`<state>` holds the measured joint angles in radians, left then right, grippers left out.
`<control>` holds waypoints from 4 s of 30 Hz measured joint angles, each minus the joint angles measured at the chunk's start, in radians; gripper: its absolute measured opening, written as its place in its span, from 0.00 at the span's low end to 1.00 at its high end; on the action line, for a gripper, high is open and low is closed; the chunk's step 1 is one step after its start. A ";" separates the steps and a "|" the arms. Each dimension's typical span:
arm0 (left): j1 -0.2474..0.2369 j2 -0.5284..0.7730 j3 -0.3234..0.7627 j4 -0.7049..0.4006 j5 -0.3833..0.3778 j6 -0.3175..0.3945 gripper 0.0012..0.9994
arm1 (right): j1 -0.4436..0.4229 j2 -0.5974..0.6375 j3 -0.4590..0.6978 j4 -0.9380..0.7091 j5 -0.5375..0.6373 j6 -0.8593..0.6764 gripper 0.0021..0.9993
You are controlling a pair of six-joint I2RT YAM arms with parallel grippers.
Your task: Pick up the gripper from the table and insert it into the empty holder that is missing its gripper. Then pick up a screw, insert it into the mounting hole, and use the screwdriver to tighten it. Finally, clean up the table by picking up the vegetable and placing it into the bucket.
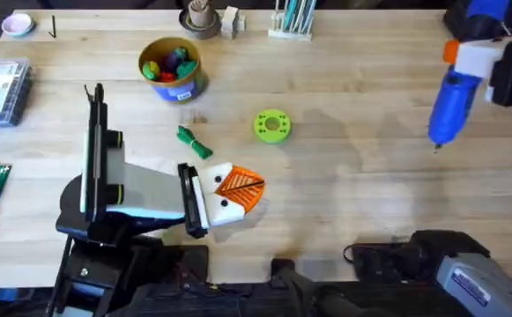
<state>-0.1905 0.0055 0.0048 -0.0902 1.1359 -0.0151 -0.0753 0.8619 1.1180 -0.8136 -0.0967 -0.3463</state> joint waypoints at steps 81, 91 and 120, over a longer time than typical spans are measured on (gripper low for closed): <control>0.000 0.000 0.000 0.000 -0.003 0.000 0.01 | 1.070 0.118 -0.349 1.200 -0.267 0.242 0.01; 0.000 0.000 0.000 0.000 -0.003 0.000 0.01 | 1.070 0.138 -0.349 1.199 -0.267 0.243 0.01; 0.000 0.000 0.000 -0.005 -0.007 -0.004 0.01 | 1.070 0.160 -0.349 1.201 -0.264 0.264 0.01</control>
<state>-0.1902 0.0055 0.0048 -0.0948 1.1286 -0.0189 0.9947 1.0221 0.7689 0.3878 -0.3603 -0.0822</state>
